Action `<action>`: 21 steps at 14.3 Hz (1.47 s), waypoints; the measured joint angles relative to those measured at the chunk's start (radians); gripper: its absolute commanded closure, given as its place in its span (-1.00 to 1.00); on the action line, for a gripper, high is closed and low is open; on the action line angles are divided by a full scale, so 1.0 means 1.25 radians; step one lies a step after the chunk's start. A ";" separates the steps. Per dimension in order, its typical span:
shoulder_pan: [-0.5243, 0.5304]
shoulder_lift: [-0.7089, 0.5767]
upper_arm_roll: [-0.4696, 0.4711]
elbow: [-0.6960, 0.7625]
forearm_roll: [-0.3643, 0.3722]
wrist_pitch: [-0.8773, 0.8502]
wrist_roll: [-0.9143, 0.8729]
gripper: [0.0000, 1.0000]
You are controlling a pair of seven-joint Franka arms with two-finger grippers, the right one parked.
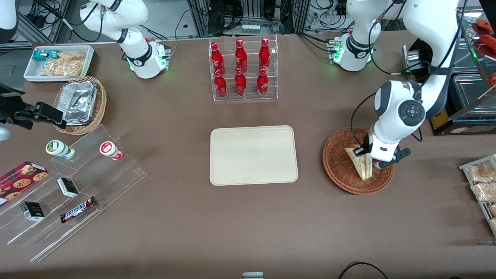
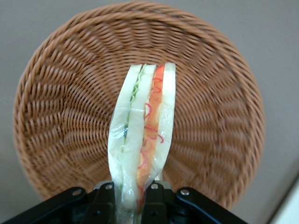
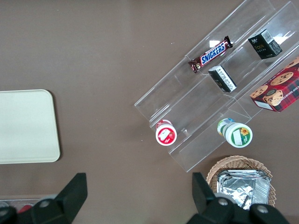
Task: Place sandwich from basket to tray
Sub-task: 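Lift the sandwich and carry it over the cream tray, then lower the sandwich onto the tray and open the left gripper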
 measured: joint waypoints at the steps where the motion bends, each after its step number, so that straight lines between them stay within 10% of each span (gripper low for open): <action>1: -0.013 0.001 0.000 0.047 0.000 -0.065 0.043 0.87; 21: -0.474 0.311 -0.008 0.445 -0.001 -0.150 -0.307 1.00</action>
